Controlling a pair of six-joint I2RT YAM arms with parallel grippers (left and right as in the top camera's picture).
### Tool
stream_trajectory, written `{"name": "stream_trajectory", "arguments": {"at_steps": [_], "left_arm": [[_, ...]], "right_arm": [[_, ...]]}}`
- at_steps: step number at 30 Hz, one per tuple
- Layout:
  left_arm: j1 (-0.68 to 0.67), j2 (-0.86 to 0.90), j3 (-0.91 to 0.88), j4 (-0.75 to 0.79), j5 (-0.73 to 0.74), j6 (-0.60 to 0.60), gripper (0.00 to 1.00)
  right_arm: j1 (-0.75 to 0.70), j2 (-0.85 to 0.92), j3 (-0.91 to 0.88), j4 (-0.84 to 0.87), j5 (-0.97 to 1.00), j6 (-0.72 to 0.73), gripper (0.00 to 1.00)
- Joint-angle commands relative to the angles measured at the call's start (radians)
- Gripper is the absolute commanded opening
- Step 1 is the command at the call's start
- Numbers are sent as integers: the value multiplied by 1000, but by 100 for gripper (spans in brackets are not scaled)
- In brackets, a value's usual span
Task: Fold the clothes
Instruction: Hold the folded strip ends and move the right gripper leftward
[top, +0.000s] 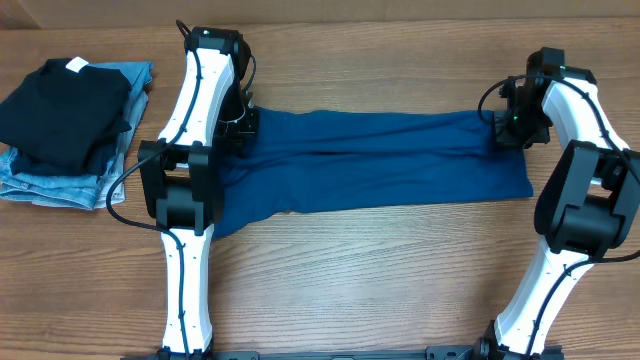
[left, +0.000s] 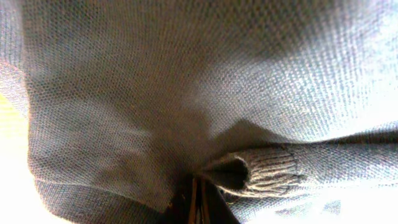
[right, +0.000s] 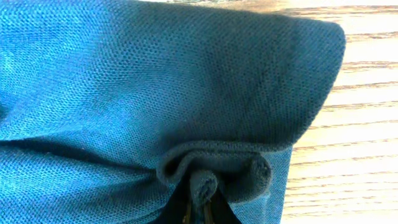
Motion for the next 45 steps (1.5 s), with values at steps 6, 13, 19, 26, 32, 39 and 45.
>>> {"name": "stream_trajectory", "arguments": {"at_steps": [6, 13, 19, 26, 32, 39, 45], "left_arm": [[5, -42, -9, -16, -20, -21, 4], [5, -42, -9, -16, -21, -21, 4], [6, -42, -9, -16, -21, -21, 4], [5, -42, -9, -16, -21, -20, 4], [5, -42, -9, -10, -21, -20, 4], [5, -42, -9, 5, -21, -20, 4], [0, -43, -9, -13, -10, -20, 4]], "right_arm": [[-26, -15, 140, -102, 85, 6, 5], [-47, -14, 138, -119, 194, 75, 5], [-48, -14, 138, -97, 178, 77, 59], [-12, -59, 311, -154, -191, 138, 53], [-5, -58, 298, -235, -189, 242, 51], [16, -58, 229, -229, -197, 435, 32], [86, -58, 198, -209, -197, 428, 28]]}}
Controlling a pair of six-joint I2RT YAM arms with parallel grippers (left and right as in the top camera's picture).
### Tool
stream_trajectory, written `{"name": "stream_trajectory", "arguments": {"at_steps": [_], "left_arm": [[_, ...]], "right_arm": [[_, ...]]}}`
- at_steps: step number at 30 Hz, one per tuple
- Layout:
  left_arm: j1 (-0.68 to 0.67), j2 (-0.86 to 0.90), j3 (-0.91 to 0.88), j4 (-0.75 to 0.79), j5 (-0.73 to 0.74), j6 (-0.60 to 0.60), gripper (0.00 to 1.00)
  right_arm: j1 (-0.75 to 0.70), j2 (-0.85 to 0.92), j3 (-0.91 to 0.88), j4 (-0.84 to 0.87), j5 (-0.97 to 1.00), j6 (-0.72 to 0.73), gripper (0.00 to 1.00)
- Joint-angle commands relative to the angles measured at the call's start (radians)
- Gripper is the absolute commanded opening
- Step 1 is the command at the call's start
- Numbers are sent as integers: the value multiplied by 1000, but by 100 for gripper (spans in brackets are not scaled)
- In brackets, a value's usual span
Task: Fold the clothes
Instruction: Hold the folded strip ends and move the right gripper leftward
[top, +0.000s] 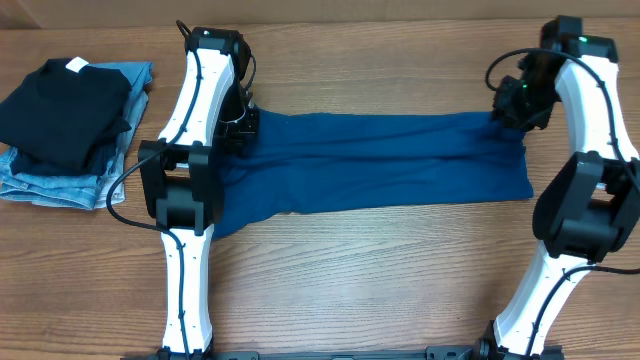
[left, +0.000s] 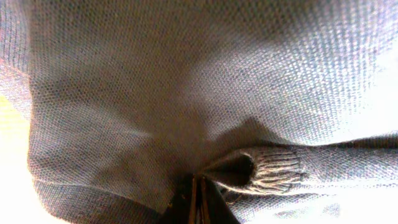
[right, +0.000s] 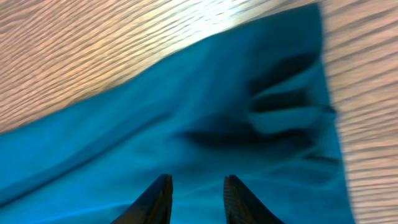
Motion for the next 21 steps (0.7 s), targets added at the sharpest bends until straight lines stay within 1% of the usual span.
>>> {"name": "stream_trajectory", "arguments": {"at_steps": [1, 3, 9, 12, 16, 19, 21], "left_arm": [[-1, -43, -8, -21, -10, -20, 4], [-1, -43, -8, -21, -10, -21, 4], [-2, -43, -8, -21, -10, -21, 4], [-2, -45, -8, -21, -8, -21, 4], [-2, -52, -8, -21, 40, -21, 4], [-4, -65, -8, -21, 42, -21, 4], [-6, -86, -8, -21, 37, -21, 4]], "right_arm": [[54, -19, -29, 11, -13, 27, 27], [69, -19, -45, 10, -13, 27, 24], [75, -19, -138, 30, 26, 30, 23], [75, -19, -194, 31, 25, 30, 20], [75, -19, -230, 14, 27, 35, 17], [75, -19, -266, 22, 33, 42, 16], [75, -19, -304, 28, 32, 50, 13]]}}
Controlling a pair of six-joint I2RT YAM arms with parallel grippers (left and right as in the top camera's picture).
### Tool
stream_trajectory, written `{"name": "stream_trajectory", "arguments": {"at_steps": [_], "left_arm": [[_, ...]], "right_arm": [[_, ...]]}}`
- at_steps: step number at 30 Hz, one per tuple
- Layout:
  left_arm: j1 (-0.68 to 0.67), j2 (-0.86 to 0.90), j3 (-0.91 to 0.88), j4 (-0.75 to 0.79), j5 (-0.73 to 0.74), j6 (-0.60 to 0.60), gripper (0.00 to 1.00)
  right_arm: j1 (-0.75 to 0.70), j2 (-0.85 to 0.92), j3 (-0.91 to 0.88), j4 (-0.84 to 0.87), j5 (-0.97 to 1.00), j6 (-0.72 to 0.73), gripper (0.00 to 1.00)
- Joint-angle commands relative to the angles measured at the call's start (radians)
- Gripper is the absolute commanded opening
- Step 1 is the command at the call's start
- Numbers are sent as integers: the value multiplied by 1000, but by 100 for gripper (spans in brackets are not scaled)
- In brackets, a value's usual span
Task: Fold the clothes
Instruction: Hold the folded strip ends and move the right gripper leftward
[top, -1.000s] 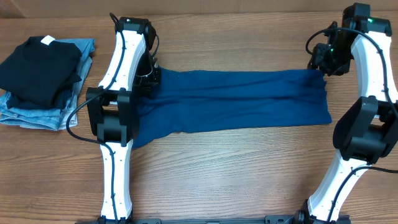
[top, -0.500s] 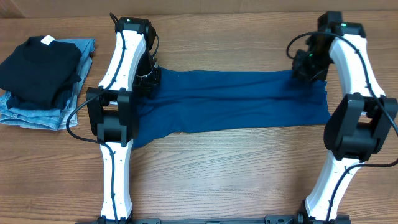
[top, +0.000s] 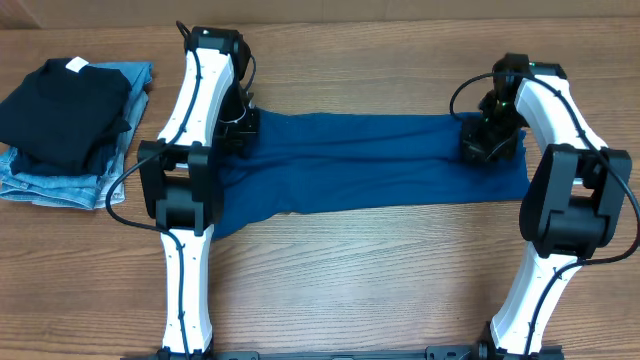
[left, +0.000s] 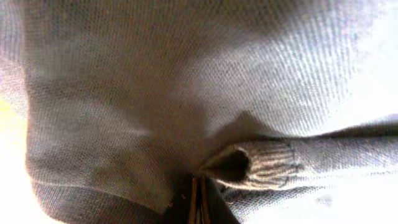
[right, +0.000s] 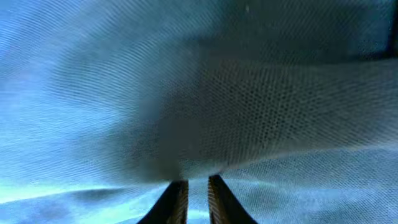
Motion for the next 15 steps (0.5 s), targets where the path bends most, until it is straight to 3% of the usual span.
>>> {"name": "stream_trajectory", "arguments": {"at_steps": [1, 8, 9, 10, 12, 15], "left_arm": [[-7, -92, -8, -7, 13, -21, 4], [-18, -167, -9, -6, 11, -21, 4], [-21, -167, -9, -6, 11, -21, 7], [-25, -166, -11, -6, 11, -21, 18], [-31, -166, -32, -6, 9, -21, 24], [-36, -166, -91, -6, -16, -21, 45]], "right_arm": [[-3, -19, -60, 5, 10, 25, 12], [-3, -19, -101, 5, 10, 35, 8], [-3, -19, -101, 1, 9, 35, 8], [-3, -20, -101, -2, 10, 35, 8], [-3, -20, -100, -14, 9, 35, 8], [-3, -26, -93, -30, 9, 35, 9]]}}
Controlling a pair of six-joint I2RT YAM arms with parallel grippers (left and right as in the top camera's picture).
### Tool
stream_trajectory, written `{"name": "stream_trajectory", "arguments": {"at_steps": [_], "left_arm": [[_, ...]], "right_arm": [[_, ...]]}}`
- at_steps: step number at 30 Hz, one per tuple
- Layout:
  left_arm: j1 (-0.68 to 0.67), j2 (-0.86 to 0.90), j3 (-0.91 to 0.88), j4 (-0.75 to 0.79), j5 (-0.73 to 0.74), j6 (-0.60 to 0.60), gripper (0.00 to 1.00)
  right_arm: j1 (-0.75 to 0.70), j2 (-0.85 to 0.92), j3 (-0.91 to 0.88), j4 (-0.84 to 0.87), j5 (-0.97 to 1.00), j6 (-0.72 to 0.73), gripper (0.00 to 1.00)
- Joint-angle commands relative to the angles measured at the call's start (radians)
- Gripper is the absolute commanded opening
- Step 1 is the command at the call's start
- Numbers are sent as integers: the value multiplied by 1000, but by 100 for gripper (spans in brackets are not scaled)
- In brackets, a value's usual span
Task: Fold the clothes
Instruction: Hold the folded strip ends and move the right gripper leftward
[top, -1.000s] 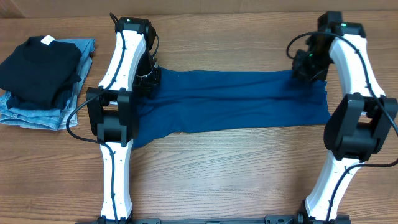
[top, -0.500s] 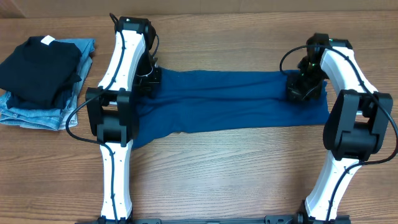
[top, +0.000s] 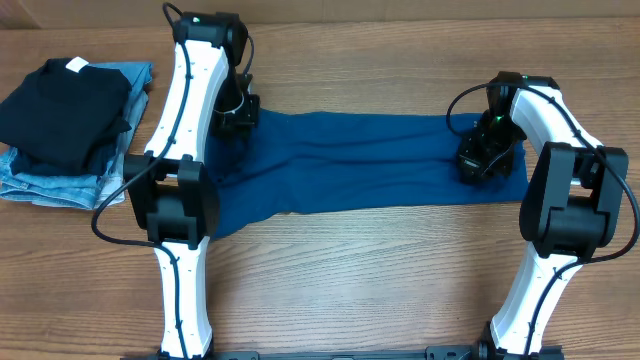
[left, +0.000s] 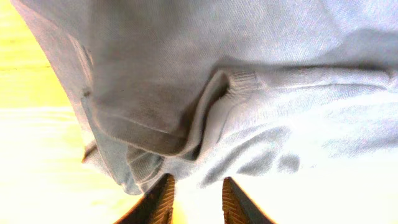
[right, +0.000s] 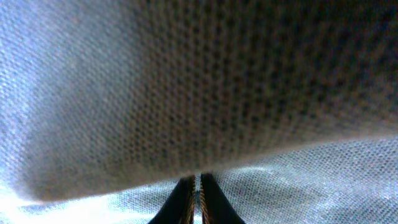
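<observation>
A dark blue garment lies stretched across the table, its left part bunched toward the front. My left gripper hangs open just above the garment's left end. In the left wrist view, its fingers stand apart over wrinkled cloth with a ribbed hem. My right gripper is pressed down on the garment near its right end. In the right wrist view this gripper is shut on a fold of the cloth.
A stack of folded clothes, a black shirt on top of jeans, sits at the table's left edge. Bare wooden tabletop runs along the front of the garment.
My left gripper has let go of the garment's left end and now stands open a little above it. The right gripper's narrow gap has shut on a fold of the cloth.
Both grippers were shut on the garment's two ends, holding it stretched. Then the right gripper was open and lifted off the right end. Later it was down on the cloth further inward, nearly shut. Now it grips a fold and the left is open.
</observation>
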Motion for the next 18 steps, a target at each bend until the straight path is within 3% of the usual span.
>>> {"name": "stream_trajectory", "arguments": {"at_steps": [1, 7, 13, 16, 18], "left_arm": [[-10, -23, -92, -4, -29, -6, 48], [-11, -23, -117, 18, -28, -6, 49], [-43, -23, -117, 80, -28, 2, 35], [-62, -23, -117, 108, -28, 2, 18], [-75, -23, -117, 120, -28, 2, 17]], "right_arm": [[-3, -30, 4, -20, 5, 5, 9], [-3, -72, 82, 16, -22, 4, 10], [-3, -77, 89, 83, -26, 3, 5], [-3, -77, 88, 108, -26, 0, 4], [-3, -77, 88, 114, -27, 0, 4]]}}
